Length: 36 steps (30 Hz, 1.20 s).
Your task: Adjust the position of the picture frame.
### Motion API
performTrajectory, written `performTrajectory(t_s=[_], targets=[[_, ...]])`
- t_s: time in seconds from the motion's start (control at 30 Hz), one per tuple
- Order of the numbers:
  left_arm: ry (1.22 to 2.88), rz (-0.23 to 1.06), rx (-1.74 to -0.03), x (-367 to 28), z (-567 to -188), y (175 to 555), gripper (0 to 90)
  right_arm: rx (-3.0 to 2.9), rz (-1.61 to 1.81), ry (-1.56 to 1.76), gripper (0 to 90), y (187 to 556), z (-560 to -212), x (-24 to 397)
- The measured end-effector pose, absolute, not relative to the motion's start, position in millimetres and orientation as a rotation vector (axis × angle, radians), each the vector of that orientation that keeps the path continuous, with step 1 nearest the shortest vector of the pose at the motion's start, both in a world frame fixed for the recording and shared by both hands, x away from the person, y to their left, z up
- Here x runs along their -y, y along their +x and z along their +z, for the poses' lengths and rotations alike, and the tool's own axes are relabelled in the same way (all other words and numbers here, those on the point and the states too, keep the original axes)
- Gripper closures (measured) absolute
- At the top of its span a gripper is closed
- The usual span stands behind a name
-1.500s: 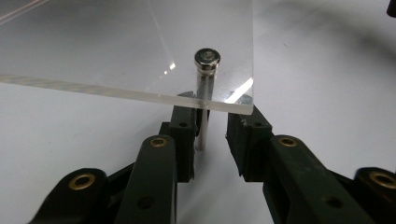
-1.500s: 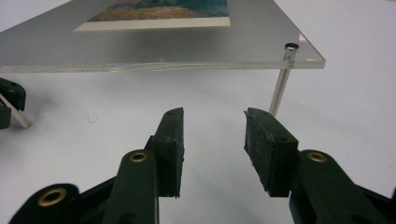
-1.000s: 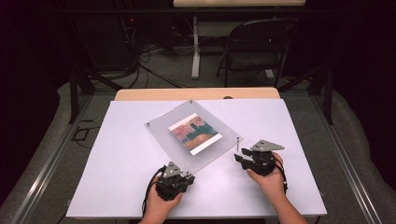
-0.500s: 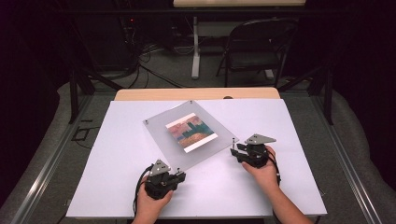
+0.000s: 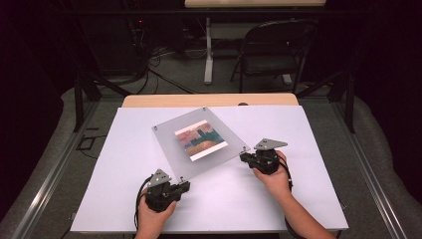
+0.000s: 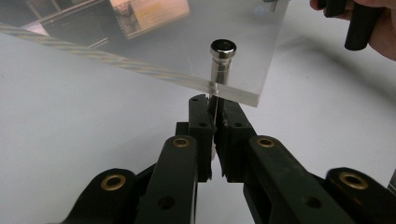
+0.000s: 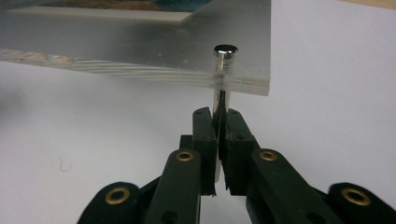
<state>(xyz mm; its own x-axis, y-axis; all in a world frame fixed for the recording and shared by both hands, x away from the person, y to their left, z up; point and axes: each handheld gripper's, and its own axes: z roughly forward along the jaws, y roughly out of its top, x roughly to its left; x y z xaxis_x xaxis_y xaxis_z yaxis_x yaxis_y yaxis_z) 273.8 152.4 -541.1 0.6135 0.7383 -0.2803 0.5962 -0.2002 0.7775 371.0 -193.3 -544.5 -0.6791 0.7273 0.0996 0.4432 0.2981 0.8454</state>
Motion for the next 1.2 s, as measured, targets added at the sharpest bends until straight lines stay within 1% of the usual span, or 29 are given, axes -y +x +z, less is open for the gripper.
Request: performTrajectory(t_s=[0.3,0.43,0.67,1.2], targets=[[1.892,0.202,-1.067,-160,-539,287,85.3,-2.27,1.338,1.074,85.6,354,-540,198],[1.881,0.216,-1.078,-165,-537,296,85.2,-2.256,1.359,1.098,85.5,338,-537,200],[1.841,0.243,-1.098,-172,-534,323,85.0,-2.222,1.396,1.119,85.1,323,-533,196],[1.861,0.252,-1.107,-160,-539,341,85.0,-2.171,1.369,1.197,85.6,344,-540,201]])
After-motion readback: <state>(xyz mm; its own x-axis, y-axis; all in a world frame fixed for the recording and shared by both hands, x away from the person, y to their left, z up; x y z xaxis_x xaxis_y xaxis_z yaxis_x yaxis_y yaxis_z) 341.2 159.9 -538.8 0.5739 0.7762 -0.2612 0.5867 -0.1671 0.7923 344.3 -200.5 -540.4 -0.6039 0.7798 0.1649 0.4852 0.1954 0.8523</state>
